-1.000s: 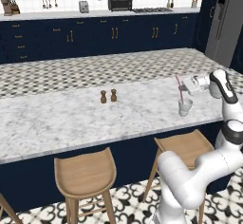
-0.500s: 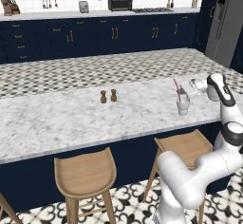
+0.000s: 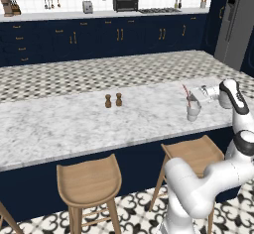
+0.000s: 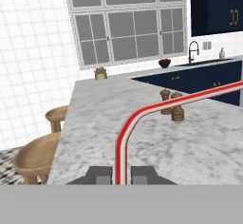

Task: Take a straw from the drawer in front and place it inside the glass cup on the dining counter.

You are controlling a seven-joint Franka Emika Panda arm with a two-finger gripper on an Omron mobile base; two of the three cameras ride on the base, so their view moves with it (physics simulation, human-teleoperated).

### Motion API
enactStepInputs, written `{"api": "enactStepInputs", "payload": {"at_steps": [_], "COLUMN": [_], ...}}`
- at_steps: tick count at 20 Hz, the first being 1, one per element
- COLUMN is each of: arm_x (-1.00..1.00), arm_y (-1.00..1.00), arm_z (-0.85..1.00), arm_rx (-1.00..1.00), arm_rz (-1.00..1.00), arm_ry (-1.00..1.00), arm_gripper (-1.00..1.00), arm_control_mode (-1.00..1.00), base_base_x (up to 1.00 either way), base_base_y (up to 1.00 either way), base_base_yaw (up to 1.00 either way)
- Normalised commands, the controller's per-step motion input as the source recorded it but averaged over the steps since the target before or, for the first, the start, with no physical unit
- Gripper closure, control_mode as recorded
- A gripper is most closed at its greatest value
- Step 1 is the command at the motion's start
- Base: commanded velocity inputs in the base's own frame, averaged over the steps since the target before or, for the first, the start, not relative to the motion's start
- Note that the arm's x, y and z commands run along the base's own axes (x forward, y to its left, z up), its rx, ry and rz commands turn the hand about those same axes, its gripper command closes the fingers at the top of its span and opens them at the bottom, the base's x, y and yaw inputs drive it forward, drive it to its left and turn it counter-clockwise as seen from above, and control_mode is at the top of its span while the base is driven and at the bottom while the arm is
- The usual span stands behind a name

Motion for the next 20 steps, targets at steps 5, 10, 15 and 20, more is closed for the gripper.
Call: {"api": "enactStepInputs", "payload": {"at_steps": [5, 10, 15, 20], "arm_x": [-0.23, -0.18, -0.16, -0.32], "arm_y": [-0.05, -0.19, -0.22, -0.06], "arm_z": [-0.06, -0.01, 0.12, 0.45], "arm_rx": [0.01, 0.01, 0.03, 0.03], "arm_rz": [0.0, 0.0, -0.02, -0.09], "arm_ry": [0.0, 0.0, 0.0, 0.0], "arm_gripper": [-1.0, -1.0, -1.0, -1.0], "arm_control_mode": [-1.0, -1.0, -1.0, -1.0], "base_base_x": [0.0, 0.0, 0.0, 0.0], "base_base_y": [0.0, 0.0, 0.0, 0.0], "base_base_yaw": [0.0, 0.0, 0.0, 0.0]}}
